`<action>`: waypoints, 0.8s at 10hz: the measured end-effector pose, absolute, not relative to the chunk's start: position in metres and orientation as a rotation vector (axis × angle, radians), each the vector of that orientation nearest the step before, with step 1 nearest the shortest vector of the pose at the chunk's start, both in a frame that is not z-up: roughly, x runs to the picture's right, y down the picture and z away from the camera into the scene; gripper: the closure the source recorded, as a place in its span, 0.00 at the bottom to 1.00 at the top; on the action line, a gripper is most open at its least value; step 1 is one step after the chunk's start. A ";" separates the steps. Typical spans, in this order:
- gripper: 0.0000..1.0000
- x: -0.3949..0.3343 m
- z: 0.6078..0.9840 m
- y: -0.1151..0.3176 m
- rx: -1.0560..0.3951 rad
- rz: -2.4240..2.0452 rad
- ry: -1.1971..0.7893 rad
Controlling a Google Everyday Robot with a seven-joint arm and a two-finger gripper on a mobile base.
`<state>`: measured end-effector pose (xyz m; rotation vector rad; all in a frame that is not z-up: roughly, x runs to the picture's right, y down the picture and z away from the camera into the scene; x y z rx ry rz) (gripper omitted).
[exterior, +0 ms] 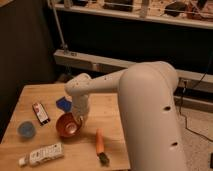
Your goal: Pick up the ceramic bowl
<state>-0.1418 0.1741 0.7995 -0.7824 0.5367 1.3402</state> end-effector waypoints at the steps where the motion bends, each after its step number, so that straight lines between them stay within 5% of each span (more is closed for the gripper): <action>1: 1.00 -0.141 0.798 0.172 -0.779 1.341 0.535; 8: 1.00 -0.119 0.787 0.145 -0.728 1.411 0.507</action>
